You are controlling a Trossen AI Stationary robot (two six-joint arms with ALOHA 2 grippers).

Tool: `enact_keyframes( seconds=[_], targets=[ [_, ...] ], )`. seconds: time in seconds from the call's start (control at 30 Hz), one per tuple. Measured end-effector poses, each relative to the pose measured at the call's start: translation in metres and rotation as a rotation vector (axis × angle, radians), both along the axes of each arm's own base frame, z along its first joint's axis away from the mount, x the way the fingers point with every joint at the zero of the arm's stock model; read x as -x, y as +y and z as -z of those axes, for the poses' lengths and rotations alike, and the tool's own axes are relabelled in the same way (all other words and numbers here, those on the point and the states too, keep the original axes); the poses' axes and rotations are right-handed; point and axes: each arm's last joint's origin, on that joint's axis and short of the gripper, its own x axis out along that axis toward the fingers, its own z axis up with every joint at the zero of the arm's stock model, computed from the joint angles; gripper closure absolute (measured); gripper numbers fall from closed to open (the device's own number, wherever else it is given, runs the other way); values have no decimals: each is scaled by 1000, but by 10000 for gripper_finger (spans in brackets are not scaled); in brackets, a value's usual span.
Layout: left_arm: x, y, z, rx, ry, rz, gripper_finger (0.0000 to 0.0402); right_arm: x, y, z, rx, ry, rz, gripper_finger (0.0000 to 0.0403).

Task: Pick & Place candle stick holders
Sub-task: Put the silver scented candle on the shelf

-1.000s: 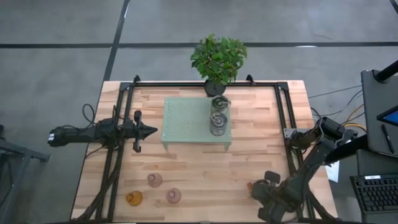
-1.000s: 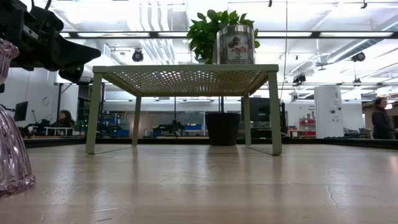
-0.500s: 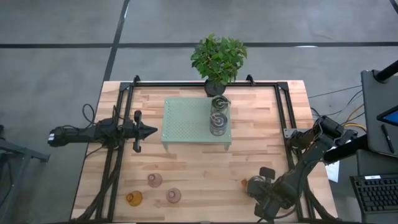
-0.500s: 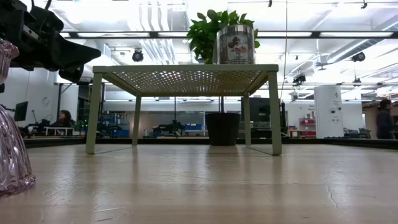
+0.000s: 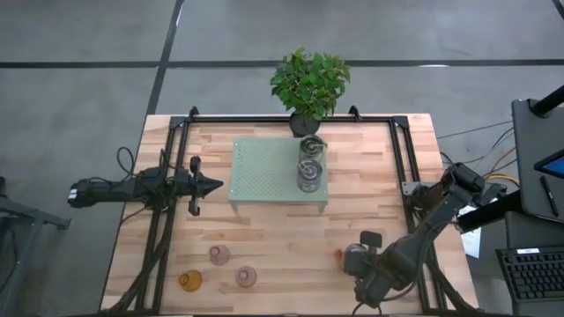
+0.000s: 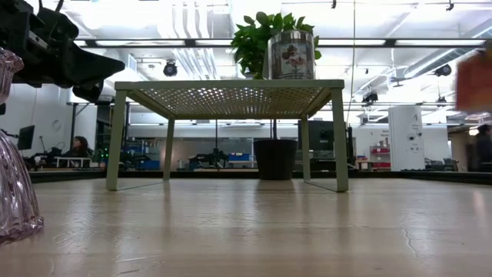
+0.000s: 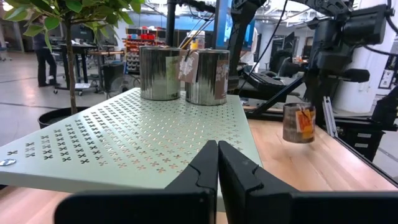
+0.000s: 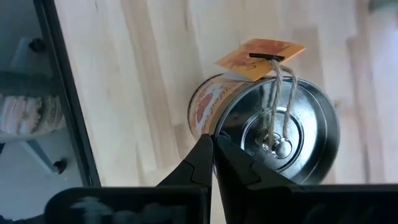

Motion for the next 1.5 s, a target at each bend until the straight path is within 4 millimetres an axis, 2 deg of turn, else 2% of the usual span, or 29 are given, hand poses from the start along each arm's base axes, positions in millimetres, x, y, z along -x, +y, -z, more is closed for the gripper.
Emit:
enact_keyframes(
  seconds=[0.87, 1.27, 1.5],
  targets=[
    [0, 0, 0, 0, 0, 0, 392, -55, -51, -53, 135, -150, -216, 395],
    [0, 0, 0, 0, 0, 0, 392, -75, -76, -93, 183, -273, -297, 395],
    [0, 0, 0, 0, 0, 0, 392, -87, -93, -102, 235, -320, -333, 395]
  ],
)
